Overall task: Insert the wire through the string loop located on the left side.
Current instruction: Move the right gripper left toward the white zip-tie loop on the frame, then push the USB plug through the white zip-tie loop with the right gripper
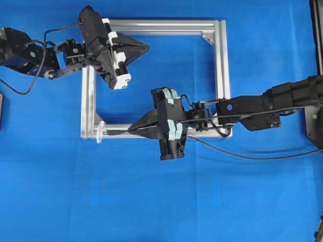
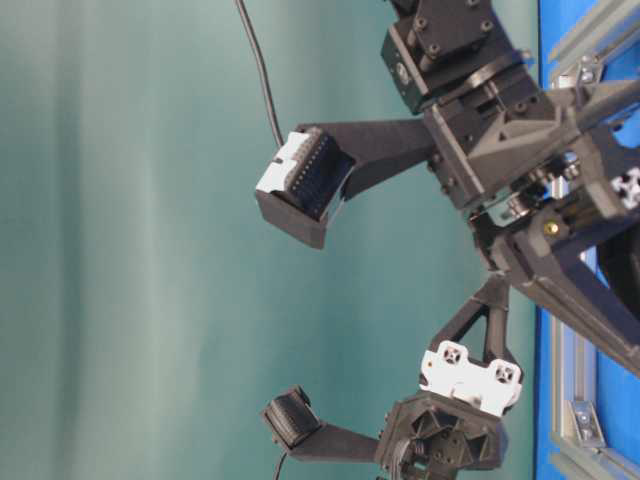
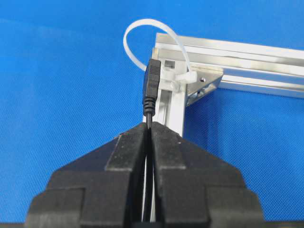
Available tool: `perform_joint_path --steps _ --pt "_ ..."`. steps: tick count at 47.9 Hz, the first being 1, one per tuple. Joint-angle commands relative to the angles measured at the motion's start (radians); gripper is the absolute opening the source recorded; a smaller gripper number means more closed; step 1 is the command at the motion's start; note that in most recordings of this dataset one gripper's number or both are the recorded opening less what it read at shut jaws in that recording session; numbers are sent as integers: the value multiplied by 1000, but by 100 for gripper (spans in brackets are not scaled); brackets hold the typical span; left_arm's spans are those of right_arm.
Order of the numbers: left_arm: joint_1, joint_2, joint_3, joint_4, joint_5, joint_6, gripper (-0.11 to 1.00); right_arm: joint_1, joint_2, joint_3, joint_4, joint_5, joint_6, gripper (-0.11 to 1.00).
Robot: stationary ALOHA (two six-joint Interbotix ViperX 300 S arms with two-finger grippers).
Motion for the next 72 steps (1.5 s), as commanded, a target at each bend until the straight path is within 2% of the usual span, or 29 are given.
perform_joint_path --steps 1,62,72 --pt "2 -28 -11 3 -5 -2 0 2 -15 -21 0 -2 0 0" --pt "0 -28 -9 2 -5 -2 0 2 -14 -23 2 3 3 0" --pt "2 -28 -11 5 -5 -2 0 2 0 -51 2 8 3 0"
